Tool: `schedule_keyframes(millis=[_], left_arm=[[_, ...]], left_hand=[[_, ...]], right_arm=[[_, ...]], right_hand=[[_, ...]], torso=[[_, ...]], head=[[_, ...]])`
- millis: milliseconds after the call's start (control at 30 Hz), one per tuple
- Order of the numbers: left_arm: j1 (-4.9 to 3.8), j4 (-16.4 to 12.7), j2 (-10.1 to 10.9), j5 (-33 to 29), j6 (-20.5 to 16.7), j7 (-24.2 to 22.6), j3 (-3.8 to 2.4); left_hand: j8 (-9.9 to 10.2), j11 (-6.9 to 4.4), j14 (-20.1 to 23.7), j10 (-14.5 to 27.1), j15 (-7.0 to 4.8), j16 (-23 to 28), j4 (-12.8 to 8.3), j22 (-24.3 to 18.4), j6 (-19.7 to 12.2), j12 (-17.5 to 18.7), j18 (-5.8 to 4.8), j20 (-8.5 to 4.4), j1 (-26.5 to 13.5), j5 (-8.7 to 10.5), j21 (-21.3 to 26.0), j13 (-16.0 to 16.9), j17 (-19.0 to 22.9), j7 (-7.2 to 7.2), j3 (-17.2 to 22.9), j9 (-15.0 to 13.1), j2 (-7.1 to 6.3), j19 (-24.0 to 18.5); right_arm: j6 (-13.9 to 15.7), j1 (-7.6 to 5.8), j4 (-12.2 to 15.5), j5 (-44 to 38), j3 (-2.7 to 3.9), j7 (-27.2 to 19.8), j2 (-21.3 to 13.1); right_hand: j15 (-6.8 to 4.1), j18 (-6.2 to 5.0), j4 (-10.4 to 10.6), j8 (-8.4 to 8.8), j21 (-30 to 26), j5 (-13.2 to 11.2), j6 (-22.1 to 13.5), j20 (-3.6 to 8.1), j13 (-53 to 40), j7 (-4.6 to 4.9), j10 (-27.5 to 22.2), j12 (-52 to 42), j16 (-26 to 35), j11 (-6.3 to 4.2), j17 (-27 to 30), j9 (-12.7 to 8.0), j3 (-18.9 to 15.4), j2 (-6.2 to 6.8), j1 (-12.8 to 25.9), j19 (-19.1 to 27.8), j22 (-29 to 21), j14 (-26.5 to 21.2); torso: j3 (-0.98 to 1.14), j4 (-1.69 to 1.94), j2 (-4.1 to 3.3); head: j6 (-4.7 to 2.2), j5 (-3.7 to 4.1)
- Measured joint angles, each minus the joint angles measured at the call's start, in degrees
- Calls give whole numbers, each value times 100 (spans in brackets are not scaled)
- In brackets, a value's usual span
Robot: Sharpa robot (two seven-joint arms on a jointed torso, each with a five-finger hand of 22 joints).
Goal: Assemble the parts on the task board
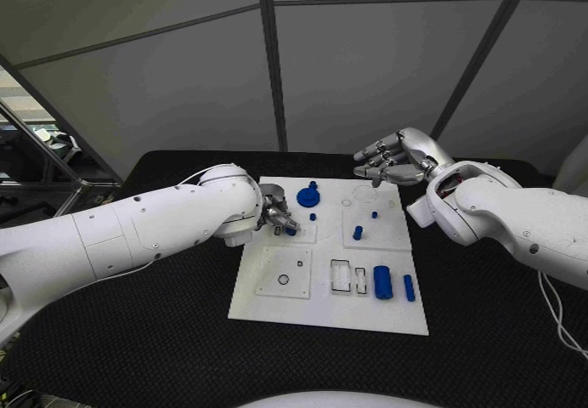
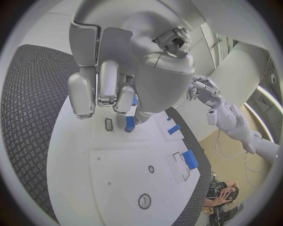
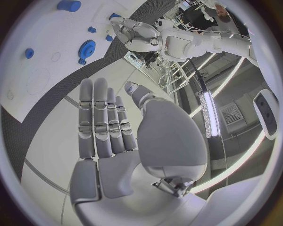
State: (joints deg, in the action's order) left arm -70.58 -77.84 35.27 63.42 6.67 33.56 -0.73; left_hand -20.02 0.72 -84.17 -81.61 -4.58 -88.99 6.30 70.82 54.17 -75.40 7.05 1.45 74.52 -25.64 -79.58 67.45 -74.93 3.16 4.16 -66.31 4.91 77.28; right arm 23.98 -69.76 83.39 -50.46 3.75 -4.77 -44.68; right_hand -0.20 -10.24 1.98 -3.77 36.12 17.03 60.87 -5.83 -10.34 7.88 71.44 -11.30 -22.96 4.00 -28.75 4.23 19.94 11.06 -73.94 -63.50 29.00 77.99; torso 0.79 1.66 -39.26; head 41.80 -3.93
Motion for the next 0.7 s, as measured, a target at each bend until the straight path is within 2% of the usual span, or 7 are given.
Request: schedule_keyframes(millis=[533,700], left_arm=[[-22,225,-190,31,158,73,-12],[-34,283,-235,40,238,91,-17]], left_hand=[[-4,0,14,-1,-9,0,-39,-12,22,-10,0,0,-136,38,22,39,0,-19,117,-18,17,0],[18,0,20,-1,-1,0,-143,-11,55,-115,0,0,-279,73,22,40,0,-30,301,-57,-8,0]], right_arm=[[-12,0,-18,1,0,-1,35],[-18,0,-19,1,0,-1,41]], right_hand=[[0,0,0,0,0,0,0,0,5,0,-1,0,0,-1,1,0,0,0,0,0,0,0],[0,0,16,0,0,0,0,0,4,0,-21,0,0,-21,-7,0,-16,0,0,0,0,0]], torso=[[4,-1,1],[6,-4,1]], head=[[24,2],[27,3]])
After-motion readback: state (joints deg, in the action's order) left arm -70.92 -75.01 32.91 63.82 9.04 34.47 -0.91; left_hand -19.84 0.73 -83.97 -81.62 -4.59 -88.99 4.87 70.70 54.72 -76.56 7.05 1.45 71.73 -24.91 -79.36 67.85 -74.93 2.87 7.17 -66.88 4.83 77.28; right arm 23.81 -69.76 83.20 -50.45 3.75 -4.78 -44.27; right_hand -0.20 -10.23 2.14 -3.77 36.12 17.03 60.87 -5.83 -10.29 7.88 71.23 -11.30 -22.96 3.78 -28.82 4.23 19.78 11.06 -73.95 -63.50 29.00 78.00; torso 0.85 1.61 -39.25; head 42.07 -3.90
